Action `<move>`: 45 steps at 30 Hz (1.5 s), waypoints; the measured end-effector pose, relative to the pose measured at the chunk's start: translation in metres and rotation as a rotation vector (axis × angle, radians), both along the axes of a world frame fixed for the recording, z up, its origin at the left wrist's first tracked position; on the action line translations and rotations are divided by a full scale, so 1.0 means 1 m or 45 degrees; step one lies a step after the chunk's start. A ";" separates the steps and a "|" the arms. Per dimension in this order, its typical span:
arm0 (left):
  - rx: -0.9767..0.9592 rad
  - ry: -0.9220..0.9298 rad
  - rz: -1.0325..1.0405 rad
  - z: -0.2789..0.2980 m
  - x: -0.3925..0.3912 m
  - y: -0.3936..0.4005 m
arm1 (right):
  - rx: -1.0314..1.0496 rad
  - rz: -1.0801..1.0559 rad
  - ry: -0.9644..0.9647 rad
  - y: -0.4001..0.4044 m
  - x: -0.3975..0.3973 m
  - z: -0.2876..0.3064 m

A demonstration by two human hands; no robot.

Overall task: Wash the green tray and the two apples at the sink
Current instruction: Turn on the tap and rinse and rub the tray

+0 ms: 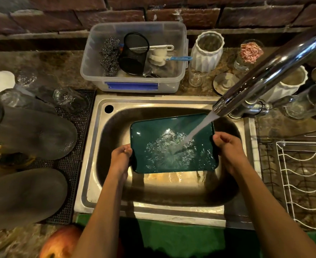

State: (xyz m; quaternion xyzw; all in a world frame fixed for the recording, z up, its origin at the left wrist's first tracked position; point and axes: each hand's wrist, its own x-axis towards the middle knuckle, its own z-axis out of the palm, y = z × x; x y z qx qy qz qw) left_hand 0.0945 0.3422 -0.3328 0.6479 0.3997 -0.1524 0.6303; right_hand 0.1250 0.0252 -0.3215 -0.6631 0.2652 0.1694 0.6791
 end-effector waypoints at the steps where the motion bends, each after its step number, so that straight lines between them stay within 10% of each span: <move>1: -0.015 0.021 0.006 -0.003 -0.002 -0.003 | -0.010 0.028 -0.024 -0.001 0.004 0.005; 31: -0.017 -0.250 -0.153 0.041 0.012 -0.001 | -0.096 -0.014 0.317 0.004 -0.030 -0.020; 45: -0.022 -0.008 0.073 0.003 -0.007 0.009 | -0.071 0.041 0.083 0.007 -0.011 0.000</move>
